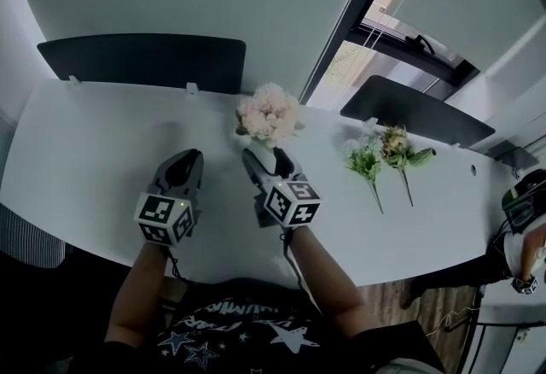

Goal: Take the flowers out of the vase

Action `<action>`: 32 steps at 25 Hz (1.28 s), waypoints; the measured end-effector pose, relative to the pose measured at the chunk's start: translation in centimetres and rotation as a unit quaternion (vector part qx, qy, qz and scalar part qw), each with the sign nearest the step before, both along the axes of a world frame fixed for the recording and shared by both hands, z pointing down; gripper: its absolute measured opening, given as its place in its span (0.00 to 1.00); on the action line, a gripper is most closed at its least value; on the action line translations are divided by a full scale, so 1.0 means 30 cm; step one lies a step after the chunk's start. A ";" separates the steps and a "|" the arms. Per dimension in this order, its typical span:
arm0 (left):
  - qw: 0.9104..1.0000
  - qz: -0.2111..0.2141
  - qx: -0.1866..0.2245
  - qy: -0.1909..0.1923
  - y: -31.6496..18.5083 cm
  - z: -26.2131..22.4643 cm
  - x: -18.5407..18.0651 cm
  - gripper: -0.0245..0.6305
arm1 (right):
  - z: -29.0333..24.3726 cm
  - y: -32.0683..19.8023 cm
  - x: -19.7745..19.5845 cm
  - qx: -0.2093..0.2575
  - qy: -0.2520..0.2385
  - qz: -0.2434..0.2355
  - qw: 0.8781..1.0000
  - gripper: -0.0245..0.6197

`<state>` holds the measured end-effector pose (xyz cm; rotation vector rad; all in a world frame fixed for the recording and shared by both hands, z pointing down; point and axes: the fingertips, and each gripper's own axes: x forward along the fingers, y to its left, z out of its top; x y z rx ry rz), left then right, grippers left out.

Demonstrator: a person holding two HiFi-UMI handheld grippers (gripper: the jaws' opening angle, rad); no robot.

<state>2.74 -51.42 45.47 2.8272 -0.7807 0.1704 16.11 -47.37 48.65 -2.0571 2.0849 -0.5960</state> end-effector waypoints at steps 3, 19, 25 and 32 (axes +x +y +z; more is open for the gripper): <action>1.000 0.001 -0.002 0.002 -0.028 0.021 0.022 0.12 | 0.025 -0.043 0.006 -0.010 0.003 -0.011 1.000 0.54; 0.996 0.071 0.000 -0.051 -0.076 0.189 0.163 0.33 | 0.057 -0.198 0.046 -0.006 0.019 -0.016 1.000 0.54; 0.994 0.097 -0.001 -0.046 -0.078 0.236 0.219 0.33 | 0.042 -0.207 0.057 0.013 0.022 -0.012 1.000 0.45; 0.991 0.122 0.005 -0.047 -0.105 0.284 0.295 0.33 | 0.009 -0.217 0.050 0.030 0.044 -0.011 0.999 0.27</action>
